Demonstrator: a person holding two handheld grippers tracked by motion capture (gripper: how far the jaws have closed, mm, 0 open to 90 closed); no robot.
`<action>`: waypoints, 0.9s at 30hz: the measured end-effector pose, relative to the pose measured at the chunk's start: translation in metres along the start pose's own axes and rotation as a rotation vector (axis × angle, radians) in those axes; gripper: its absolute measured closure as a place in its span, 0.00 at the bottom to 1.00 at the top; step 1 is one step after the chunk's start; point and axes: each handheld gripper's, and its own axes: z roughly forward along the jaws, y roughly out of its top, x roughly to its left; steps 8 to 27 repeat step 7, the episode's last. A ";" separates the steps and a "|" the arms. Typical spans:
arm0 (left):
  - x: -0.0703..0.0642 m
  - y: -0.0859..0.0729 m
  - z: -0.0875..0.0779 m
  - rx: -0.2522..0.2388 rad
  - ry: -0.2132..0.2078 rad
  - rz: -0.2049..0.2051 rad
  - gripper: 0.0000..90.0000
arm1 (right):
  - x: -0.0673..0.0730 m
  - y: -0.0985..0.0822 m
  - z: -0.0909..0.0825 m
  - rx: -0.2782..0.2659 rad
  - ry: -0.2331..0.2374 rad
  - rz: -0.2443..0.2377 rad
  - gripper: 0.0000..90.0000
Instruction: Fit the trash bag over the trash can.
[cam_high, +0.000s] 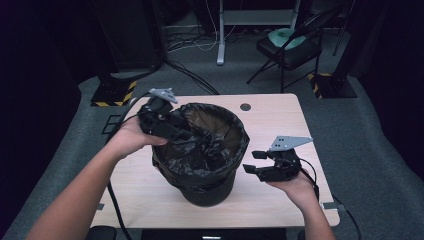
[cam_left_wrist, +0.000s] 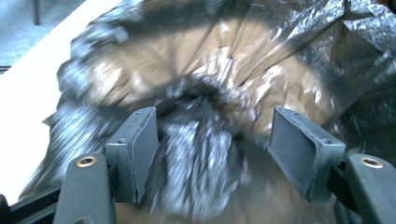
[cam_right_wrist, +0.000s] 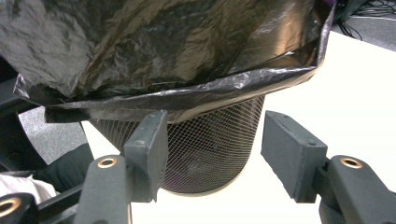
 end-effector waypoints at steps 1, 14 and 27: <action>0.001 -0.007 -0.008 -0.016 0.011 -0.003 0.35 | 0.000 0.000 -0.001 0.001 -0.003 0.000 0.45; 0.014 -0.052 -0.050 -0.105 0.076 -0.053 0.34 | -0.003 0.000 -0.005 0.020 -0.046 -0.011 0.40; 0.014 -0.052 -0.050 -0.105 0.076 -0.053 0.34 | -0.003 0.000 -0.005 0.020 -0.046 -0.011 0.40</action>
